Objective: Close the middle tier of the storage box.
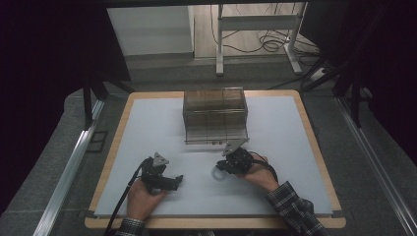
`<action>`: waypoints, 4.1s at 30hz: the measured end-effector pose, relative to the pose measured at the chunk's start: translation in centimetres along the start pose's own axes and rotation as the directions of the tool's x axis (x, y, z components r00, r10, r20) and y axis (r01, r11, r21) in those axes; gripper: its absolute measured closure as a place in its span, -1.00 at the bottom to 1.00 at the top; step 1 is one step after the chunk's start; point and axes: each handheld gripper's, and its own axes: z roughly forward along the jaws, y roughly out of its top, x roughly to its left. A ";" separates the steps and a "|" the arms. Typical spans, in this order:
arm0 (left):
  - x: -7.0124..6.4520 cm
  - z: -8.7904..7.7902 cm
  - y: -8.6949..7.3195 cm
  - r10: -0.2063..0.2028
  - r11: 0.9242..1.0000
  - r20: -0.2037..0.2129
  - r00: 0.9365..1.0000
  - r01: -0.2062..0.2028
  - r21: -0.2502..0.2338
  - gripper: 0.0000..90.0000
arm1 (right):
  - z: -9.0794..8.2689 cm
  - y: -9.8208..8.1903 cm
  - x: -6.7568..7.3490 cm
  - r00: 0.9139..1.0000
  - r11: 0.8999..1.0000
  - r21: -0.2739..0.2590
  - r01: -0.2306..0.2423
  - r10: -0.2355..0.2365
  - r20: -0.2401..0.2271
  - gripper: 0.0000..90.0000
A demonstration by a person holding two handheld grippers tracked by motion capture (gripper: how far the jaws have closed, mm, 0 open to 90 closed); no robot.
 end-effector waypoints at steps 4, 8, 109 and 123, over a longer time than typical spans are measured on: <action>0.0 0.0 0.0 0.000 1.000 0.000 1.000 0.000 0.000 -1.00 | -0.5 0.1 -0.2 1.000 1.000 -0.018 -0.008 0.008 0.003 0.80; 0.0 0.0 0.0 0.000 1.000 0.000 1.000 0.000 0.000 -1.00 | -0.8 0.2 -0.5 1.000 0.999 -0.040 -0.017 0.017 0.005 0.80; 0.0 0.0 0.0 0.000 1.000 0.002 1.000 0.000 -0.001 -1.00 | -3.2 5.8 -7.0 0.973 0.967 -0.230 -0.109 0.151 0.176 0.80; 0.0 0.0 0.0 0.000 1.000 0.003 1.000 0.000 -0.002 -1.00 | -2.1 6.1 -7.9 0.961 0.968 -0.221 -0.115 0.165 0.222 0.79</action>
